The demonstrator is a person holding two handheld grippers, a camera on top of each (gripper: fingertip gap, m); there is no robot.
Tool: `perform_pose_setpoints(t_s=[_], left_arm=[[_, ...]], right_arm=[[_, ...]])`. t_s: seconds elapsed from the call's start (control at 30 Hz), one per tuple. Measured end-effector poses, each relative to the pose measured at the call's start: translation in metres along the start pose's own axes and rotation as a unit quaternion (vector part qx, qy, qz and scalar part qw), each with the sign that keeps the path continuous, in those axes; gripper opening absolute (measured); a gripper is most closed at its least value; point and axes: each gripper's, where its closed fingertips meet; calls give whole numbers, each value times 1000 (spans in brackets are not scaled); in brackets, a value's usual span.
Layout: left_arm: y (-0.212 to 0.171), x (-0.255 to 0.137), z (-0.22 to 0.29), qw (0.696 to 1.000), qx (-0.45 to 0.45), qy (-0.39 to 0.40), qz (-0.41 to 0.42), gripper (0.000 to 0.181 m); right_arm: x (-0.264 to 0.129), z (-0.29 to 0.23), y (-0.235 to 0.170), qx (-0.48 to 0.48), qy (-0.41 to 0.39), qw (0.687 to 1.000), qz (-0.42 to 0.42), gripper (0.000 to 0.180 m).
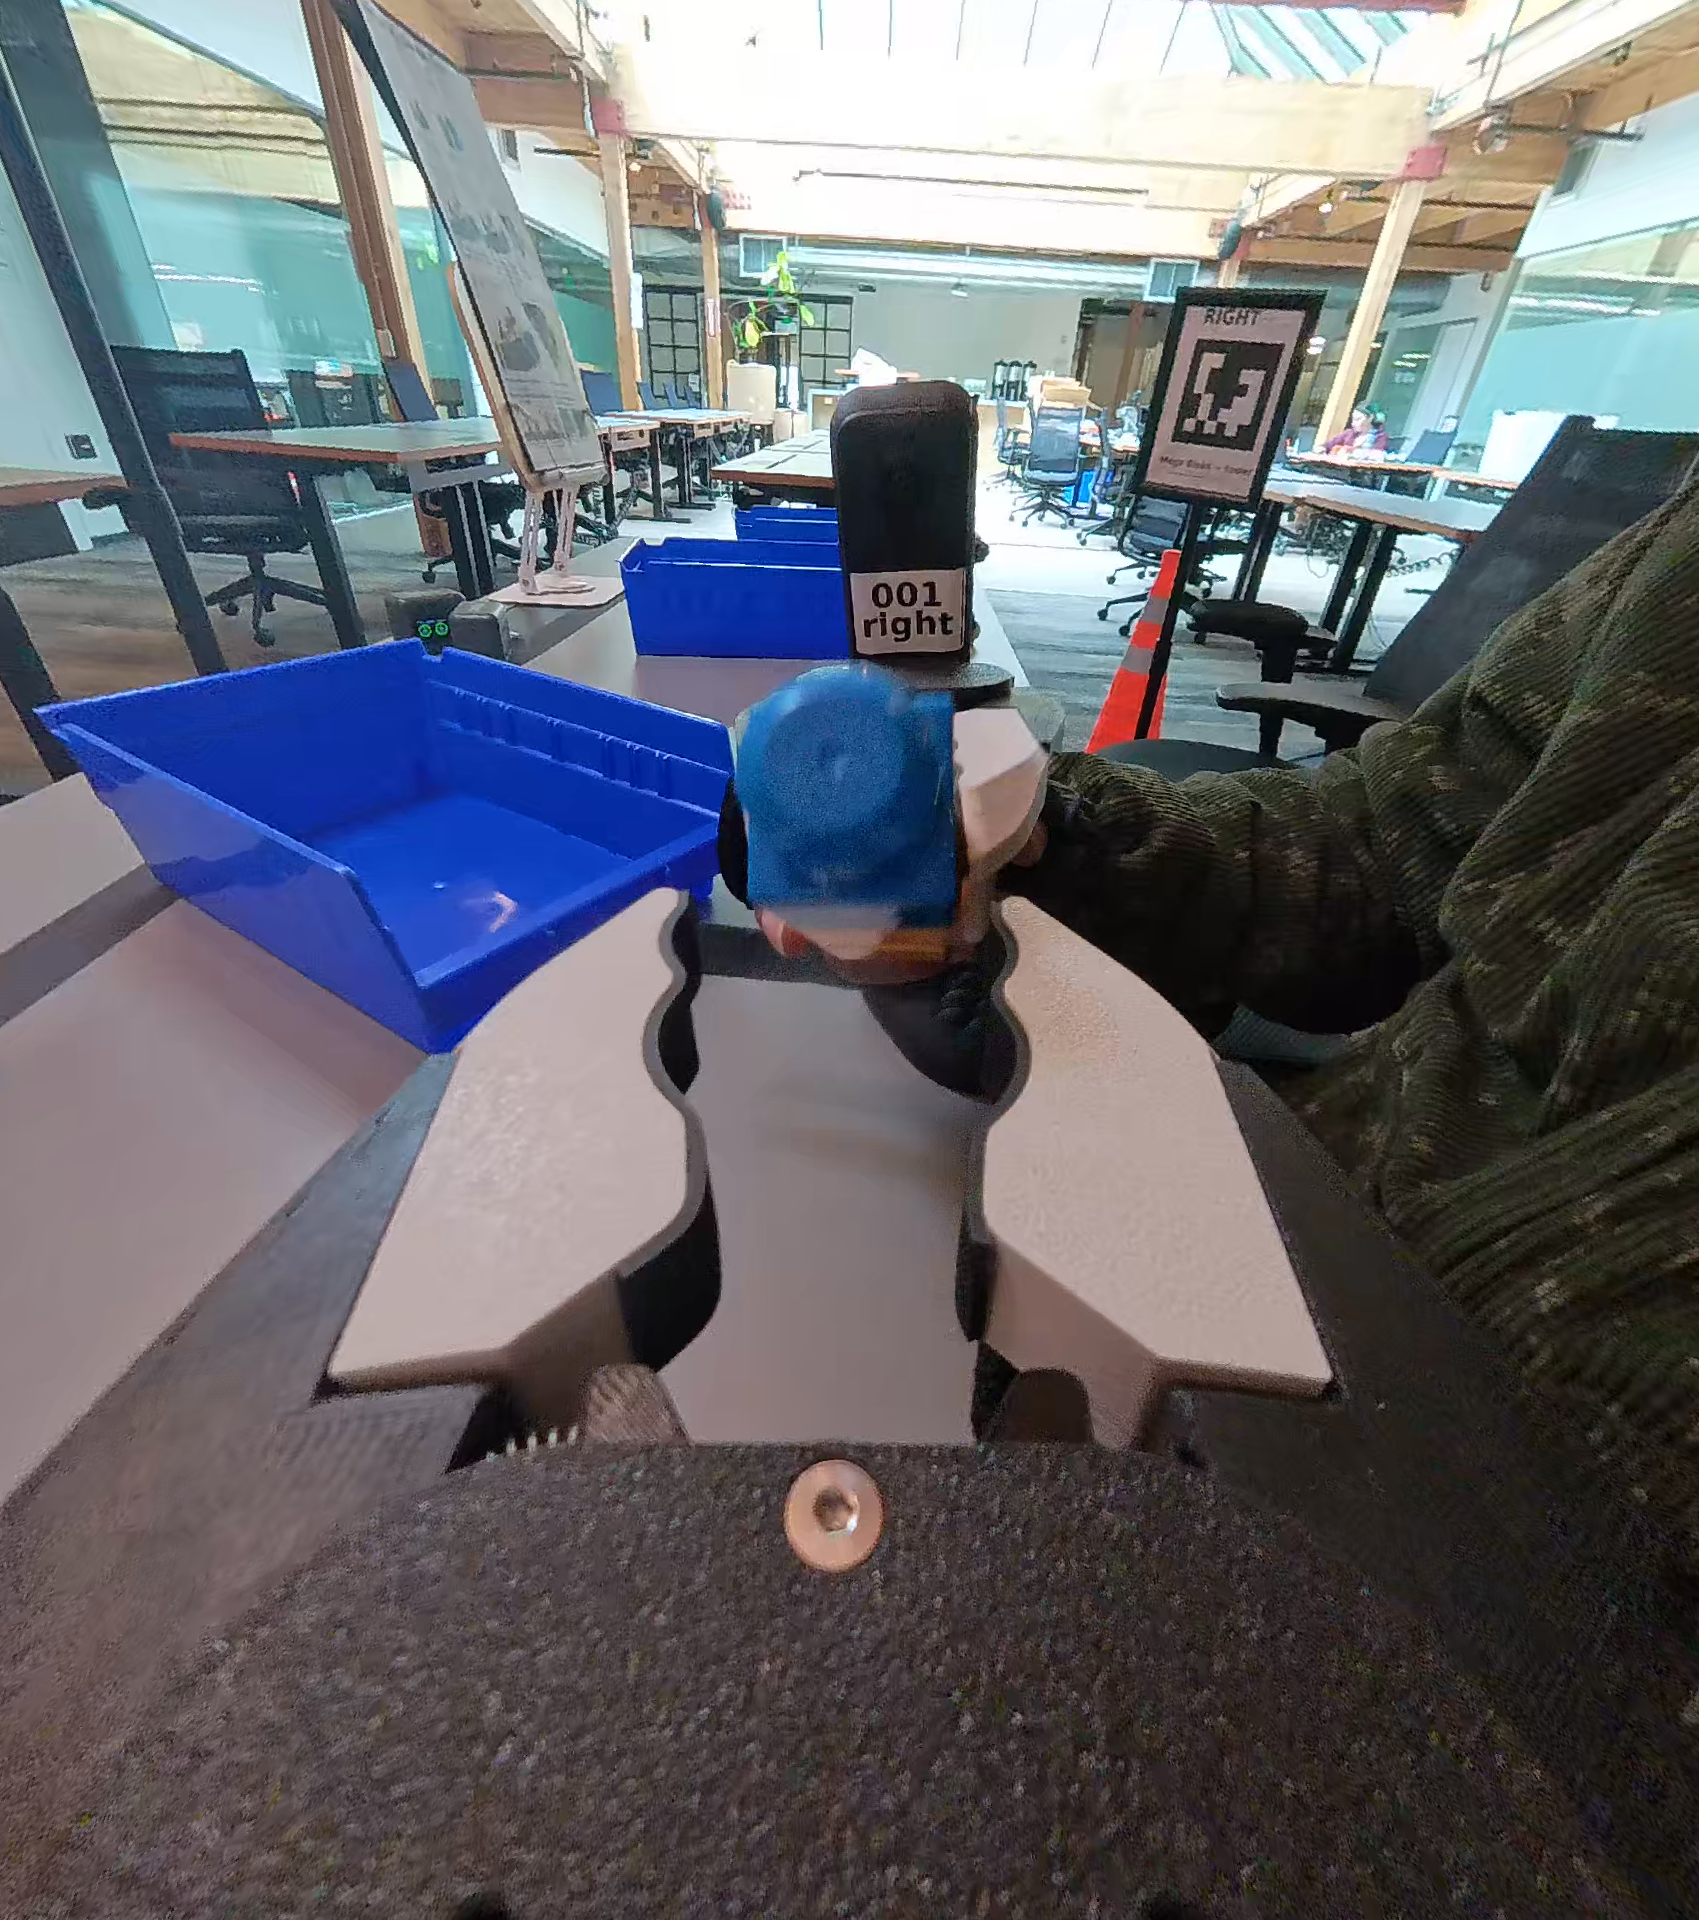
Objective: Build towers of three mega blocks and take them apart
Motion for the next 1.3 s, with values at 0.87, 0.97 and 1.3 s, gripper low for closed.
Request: perform_pose_setpoints(t_s=[0.87, 0.97, 1.3], left_arm=[[-64, -1, -22, 978, 43, 75, -192, 36], [-89, 4, -21, 959, 61, 77, -264, 36], [-109, 11, -5, 940, 108, 44, -320, 36]], right_arm=[[-1, 18, -34, -33, -38, 991, -121, 45], [-2, 16, -28, -69, -47, 988, -130, 46], [12, -1, -43, -112, -22, 979, -169, 28]])
Point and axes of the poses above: each gripper's, where its closed fingertips meet, x out along the fingers, y out of its top, z = x × y across the jaws, and after that the axes turned 2 degrees about -y, right-handed
